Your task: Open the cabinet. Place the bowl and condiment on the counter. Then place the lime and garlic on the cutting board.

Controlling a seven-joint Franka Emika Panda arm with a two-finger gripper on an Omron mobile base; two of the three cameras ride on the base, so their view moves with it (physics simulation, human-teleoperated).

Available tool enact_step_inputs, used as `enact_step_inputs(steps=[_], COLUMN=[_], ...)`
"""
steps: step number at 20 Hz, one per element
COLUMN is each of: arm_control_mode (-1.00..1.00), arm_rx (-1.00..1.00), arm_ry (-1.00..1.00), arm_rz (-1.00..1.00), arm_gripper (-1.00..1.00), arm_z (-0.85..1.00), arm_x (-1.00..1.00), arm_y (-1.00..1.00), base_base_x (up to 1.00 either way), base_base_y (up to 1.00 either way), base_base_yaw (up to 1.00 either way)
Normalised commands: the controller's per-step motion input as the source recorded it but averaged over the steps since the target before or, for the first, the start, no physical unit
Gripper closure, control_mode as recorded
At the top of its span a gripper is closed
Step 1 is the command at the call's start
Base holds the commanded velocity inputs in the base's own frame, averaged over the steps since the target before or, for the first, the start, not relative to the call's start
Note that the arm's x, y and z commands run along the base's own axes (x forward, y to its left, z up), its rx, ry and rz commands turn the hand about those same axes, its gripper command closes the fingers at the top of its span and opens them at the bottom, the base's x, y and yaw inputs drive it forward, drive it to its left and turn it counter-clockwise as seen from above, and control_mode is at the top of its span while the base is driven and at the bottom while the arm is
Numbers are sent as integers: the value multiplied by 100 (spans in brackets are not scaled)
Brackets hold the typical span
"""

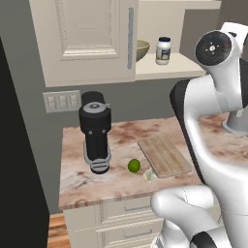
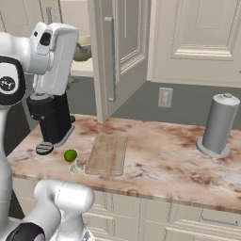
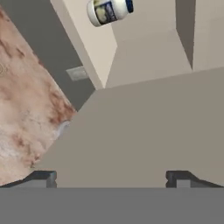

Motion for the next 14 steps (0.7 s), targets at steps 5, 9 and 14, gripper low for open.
enact_step_inputs(steps=[5, 9, 14], arm_control_mode=[-100, -100, -100], arm_rx=[-3, -2, -1], arm_ry=[4, 0, 0], arm_rz=[-10, -9, -8], arm_gripper=[-100, -100, -100], arm_z=[0, 0, 0], arm_x=[4, 0, 0], arm_y=[-70, -72, -68], base_base_x=[0, 0, 0], base_base_y=[0, 0, 0], base_base_yaw=[0, 0, 0])
